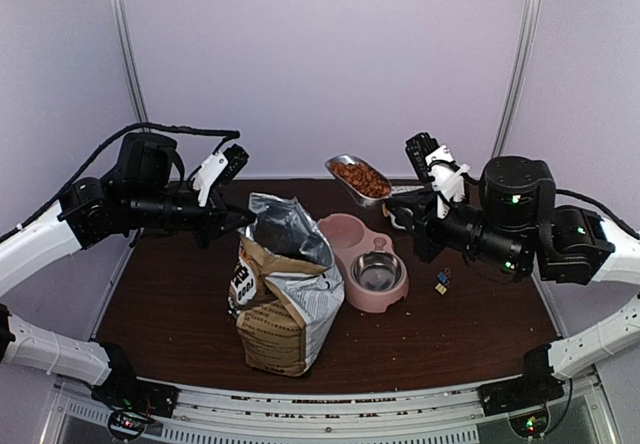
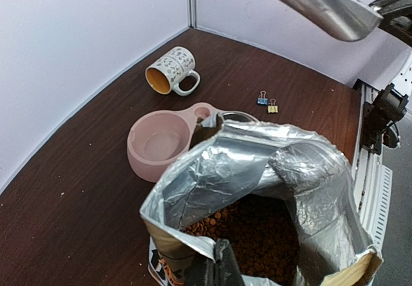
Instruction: Serve the pet food
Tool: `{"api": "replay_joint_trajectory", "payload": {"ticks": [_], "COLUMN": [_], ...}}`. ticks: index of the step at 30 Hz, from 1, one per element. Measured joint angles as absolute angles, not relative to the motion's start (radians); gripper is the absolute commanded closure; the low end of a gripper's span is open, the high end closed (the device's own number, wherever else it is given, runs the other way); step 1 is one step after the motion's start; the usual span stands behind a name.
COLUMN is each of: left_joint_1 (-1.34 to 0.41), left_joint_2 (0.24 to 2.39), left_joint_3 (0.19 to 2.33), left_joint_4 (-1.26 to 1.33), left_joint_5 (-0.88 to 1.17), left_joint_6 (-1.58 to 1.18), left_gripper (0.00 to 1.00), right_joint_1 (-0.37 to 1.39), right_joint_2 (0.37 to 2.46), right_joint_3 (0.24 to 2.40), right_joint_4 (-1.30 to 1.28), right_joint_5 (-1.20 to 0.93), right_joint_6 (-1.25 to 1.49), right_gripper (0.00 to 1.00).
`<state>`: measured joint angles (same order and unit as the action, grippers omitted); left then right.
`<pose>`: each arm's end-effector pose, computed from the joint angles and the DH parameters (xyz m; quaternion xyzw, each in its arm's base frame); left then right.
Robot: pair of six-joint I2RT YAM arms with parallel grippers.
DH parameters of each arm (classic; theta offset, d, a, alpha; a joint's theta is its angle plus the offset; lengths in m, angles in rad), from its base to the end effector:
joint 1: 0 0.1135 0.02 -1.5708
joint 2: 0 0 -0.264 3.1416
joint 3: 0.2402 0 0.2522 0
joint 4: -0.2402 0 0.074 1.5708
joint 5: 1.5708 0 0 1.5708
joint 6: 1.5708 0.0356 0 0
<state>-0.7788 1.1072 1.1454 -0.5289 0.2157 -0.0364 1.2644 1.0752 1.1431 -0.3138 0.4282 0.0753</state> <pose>0.1657 -0.1743 0.3677 0.3609 0.7745 -0.2874 0.4327 0.0859 0.2224 0.3963 -0.3233 0.7115 0.2418 0.5752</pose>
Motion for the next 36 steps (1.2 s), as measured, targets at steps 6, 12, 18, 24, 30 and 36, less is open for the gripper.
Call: {"api": "replay_joint_trajectory", "payload": {"ticks": [6,12,18,24,30,36], "left_joint_1": [-0.778,-0.777,-0.772,-0.771,-0.771,-0.771], "left_joint_2": [1.107,1.107,1.129,1.135,1.133,1.130], "left_joint_3": [1.145,1.147,1.157,1.161,1.161,1.161], "left_joint_4": [-0.529,-0.533,-0.532,-0.533,-0.535,-0.540], "left_joint_5": [0.214,0.226,0.255,0.268,0.269,0.268], "left_joint_6": [-0.036,-0.032,-0.020,-0.001,0.011,0.016], "left_gripper": [1.00,1.00,1.00,1.00,1.00,1.00], "right_joint_1": [1.183,1.151,1.123,1.100,1.088,1.084], "right_joint_2": [1.005,0.981,0.986,1.008,1.021,1.066], "right_joint_3": [0.999,0.819,0.725,0.695,0.657,0.649], "right_joint_4": [-0.328,-0.311,-0.287,-0.263,-0.250,-0.253], "right_joint_5": [0.432,0.431,0.422,0.405,0.384,0.360], "right_joint_6": [0.120,0.163,0.200,0.226,0.263,0.293], "right_gripper": [1.00,1.00,1.00,1.00,1.00,1.00]}}
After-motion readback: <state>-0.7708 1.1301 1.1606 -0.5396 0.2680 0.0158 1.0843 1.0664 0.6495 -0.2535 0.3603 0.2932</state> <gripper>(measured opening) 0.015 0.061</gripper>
